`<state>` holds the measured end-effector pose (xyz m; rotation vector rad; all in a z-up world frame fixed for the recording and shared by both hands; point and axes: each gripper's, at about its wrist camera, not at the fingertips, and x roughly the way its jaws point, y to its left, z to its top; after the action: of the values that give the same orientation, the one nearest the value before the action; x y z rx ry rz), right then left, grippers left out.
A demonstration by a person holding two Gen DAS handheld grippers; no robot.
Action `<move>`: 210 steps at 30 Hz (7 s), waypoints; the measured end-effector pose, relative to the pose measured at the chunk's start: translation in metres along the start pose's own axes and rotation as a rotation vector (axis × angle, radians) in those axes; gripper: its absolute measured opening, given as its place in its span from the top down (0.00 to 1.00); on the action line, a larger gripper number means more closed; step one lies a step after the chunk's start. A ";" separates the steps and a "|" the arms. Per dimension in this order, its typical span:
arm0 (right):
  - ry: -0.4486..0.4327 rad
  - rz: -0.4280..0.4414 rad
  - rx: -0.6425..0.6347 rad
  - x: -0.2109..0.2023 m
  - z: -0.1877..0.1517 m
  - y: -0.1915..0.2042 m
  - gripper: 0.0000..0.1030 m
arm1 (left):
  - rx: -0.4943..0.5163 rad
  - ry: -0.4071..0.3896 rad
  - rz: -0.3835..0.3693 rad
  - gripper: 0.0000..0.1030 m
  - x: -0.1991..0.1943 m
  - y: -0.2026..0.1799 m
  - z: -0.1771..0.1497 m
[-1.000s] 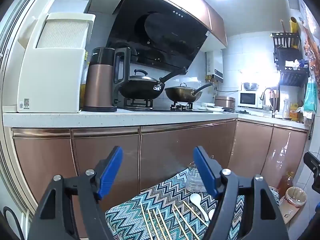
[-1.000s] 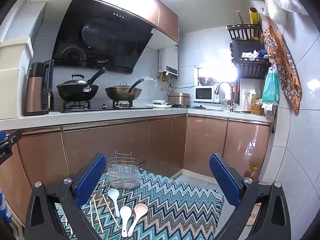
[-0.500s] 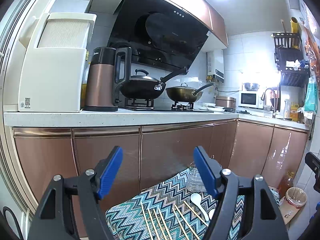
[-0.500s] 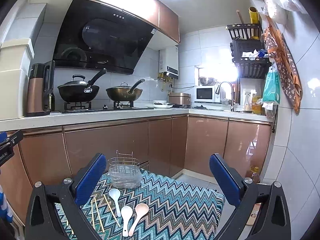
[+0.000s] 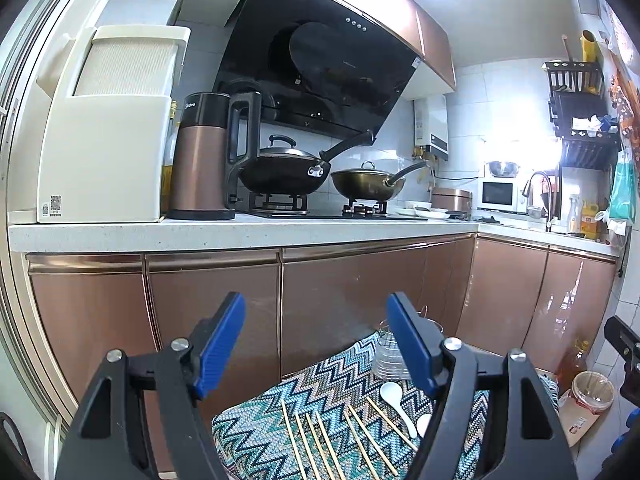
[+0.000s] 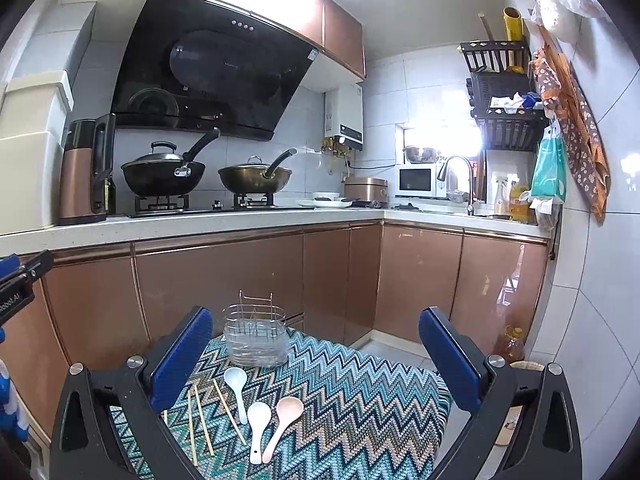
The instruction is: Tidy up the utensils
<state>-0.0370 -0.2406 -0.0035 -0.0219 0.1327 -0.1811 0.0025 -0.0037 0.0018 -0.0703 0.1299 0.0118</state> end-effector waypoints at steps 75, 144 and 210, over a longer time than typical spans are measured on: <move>0.780 0.816 -0.149 0.306 -0.155 0.033 0.64 | -0.168 0.831 -0.301 0.43 0.252 0.019 -0.127; 0.520 0.677 -0.505 0.289 -0.046 0.045 0.95 | -0.268 0.504 -0.331 0.96 0.269 0.005 -0.028; -0.038 0.274 -0.068 0.100 0.037 0.000 0.00 | 0.058 0.238 -0.162 0.61 0.143 0.021 0.024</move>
<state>0.0658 -0.2580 0.0204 -0.0744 0.1022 0.0978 0.1475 0.0203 0.0053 -0.0235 0.3619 -0.1628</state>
